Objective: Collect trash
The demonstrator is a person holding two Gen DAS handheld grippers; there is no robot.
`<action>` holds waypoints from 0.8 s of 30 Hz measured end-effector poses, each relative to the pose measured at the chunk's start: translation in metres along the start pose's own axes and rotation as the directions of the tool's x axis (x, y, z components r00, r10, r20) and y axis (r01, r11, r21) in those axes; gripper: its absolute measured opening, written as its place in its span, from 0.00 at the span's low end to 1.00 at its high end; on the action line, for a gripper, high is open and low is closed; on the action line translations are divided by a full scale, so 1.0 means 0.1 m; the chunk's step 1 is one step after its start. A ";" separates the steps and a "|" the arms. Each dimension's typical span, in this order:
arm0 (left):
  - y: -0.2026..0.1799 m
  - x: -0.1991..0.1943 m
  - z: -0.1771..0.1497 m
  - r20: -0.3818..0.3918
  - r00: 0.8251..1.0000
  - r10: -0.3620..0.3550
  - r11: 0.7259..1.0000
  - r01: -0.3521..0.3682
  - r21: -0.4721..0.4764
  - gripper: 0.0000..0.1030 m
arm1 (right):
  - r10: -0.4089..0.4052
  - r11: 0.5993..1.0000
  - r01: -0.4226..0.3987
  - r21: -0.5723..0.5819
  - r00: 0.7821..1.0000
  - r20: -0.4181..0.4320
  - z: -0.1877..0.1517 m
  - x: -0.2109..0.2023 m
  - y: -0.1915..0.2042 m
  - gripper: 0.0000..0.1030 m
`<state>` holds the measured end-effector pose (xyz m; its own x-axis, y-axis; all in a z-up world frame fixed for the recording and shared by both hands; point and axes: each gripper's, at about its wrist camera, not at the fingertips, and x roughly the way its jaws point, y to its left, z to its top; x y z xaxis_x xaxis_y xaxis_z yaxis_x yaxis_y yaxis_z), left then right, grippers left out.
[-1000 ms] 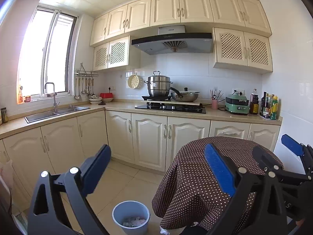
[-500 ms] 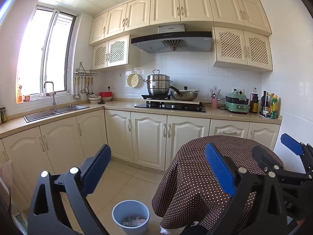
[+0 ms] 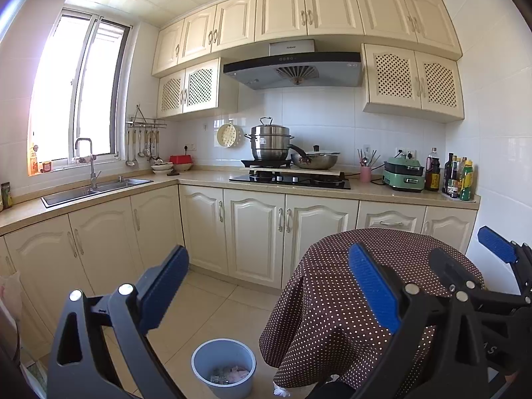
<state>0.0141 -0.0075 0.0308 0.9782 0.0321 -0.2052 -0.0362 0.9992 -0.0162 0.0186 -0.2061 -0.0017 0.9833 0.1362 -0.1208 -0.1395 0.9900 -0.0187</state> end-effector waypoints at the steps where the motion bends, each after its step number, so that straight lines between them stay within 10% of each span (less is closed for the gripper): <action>1: 0.01 0.00 0.00 -0.001 1.000 0.000 1.000 0.000 0.000 0.92 | 0.001 1.000 -0.001 0.001 1.000 -0.001 0.00 0.00 0.00 0.89; 24: 0.07 0.06 -0.01 -0.011 1.000 0.001 1.000 -0.001 -0.003 0.92 | 0.007 1.000 -0.007 -0.004 1.000 -0.017 -0.03 0.04 0.04 0.90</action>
<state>0.0196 -0.0005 0.0286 0.9759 0.0327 -0.2157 -0.0377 0.9991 -0.0189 0.0218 -0.2022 -0.0052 0.9801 0.1430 -0.1375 -0.1473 0.9888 -0.0222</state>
